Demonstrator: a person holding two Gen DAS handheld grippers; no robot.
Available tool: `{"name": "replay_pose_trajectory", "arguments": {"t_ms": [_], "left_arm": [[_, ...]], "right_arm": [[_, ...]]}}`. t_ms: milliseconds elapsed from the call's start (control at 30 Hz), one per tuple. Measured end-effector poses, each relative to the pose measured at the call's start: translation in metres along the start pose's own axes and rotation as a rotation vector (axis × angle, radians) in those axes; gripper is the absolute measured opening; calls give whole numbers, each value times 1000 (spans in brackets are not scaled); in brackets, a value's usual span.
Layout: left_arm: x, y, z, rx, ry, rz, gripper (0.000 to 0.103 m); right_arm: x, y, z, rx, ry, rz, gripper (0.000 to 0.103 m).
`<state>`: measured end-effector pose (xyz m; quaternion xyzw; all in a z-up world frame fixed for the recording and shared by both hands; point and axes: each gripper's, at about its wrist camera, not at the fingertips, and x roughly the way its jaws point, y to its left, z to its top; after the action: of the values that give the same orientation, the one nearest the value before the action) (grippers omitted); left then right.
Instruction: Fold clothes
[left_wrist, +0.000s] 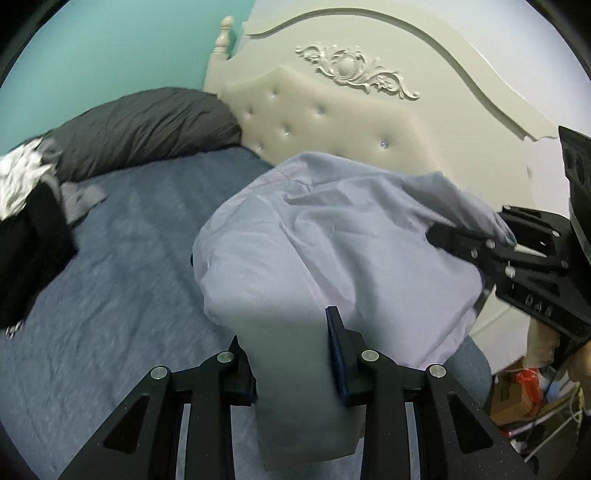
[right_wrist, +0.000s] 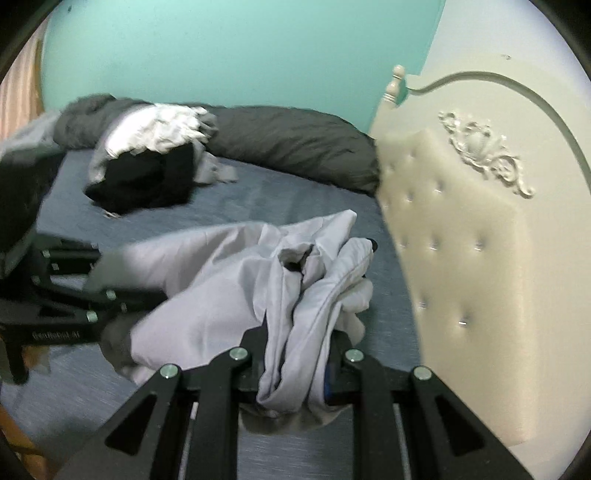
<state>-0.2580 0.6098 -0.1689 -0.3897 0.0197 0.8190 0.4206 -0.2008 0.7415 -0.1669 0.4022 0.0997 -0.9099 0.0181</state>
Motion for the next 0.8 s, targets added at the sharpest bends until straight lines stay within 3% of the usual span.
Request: {"name": "replay_pose_trajectory", "arguments": {"t_ms": [167,400,633,733,800], "left_arm": [[70,-32,-11,-12,19,5,33],[171,-74,-92,-39,179,-16,33],[182,-64,-109,-107,208,-35,39],[174,-57,-108,-132,214,-36,40],[168,-54,-110,-148,233,-44,42]], "right_arm": [[34,-45,-52,57,75,-29,17],[83,-108,-126,138,181,-70,17],[91,-134,-155,226,198,-18,18],[90,-138,-160,301,208,47,19],[89,-144,-164,333,221,64,28]]}}
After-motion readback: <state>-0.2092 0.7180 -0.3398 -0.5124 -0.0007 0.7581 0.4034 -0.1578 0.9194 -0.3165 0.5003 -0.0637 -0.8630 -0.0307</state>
